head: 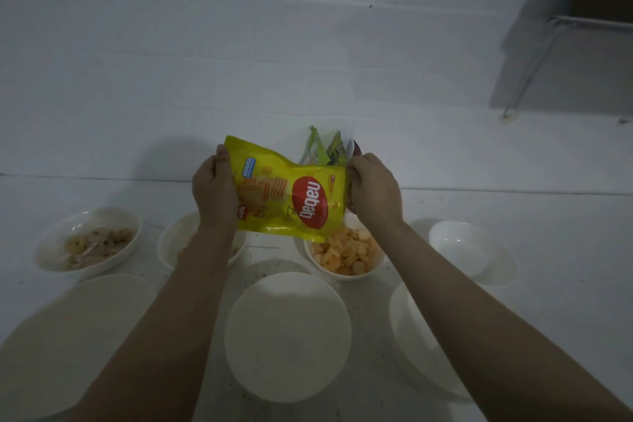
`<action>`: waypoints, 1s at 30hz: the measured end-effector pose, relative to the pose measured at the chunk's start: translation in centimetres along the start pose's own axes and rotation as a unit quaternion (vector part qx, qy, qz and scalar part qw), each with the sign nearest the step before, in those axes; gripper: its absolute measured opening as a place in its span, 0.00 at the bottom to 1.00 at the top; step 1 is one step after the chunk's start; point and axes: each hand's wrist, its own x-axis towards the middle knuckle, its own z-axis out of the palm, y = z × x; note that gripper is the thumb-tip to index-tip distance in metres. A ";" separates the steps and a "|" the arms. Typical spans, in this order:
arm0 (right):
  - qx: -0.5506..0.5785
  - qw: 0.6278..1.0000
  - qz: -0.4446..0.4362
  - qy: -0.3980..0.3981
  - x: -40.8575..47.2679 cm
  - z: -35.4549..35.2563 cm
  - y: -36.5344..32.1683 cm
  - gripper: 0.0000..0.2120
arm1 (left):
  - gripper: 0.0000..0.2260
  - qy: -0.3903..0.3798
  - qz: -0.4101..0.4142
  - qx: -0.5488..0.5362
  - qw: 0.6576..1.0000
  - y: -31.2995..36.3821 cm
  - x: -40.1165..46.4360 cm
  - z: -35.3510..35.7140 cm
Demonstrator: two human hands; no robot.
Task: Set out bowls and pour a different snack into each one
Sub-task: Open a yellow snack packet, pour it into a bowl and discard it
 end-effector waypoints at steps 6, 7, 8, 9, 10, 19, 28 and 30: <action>0.101 0.995 0.026 0.012 0.7 0.2 -0.9 0.10 | 0.20 0.028 -0.038 -0.056 0.997 -0.5 -0.3 -0.5; 0.108 0.994 0.023 0.017 1.0 0.3 -1.1 0.10 | 0.20 0.035 -0.044 -0.067 0.996 -0.5 -0.5 -0.6; 0.113 0.993 0.018 0.020 1.2 0.4 -1.3 0.09 | 0.20 0.040 -0.051 -0.077 0.995 -0.5 -0.6 -0.7; 0.116 0.993 0.016 0.023 1.3 0.4 -1.5 0.09 | 0.20 0.044 -0.056 -0.086 0.994 -0.4 -0.7 -0.8; 0.117 0.993 0.016 0.026 1.5 0.3 -1.7 0.10 | 0.20 0.045 -0.059 -0.096 0.993 -0.4 -0.8 -0.8; 0.117 0.991 0.025 0.066 0.9 -1.5 -0.9 0.10 | 0.19 0.035 -0.071 -0.112 0.991 0.3 -2.3 0.2; 0.084 0.989 0.075 0.098 -1.5 -8.4 6.0 0.09 | 0.19 -0.041 -0.073 -0.125 0.989 2.2 -7.5 7.5; 0.070 0.988 0.092 0.105 -2.0 -10.3 7.9 0.10 | 0.20 -0.066 -0.079 -0.133 0.986 2.5 -8.9 9.7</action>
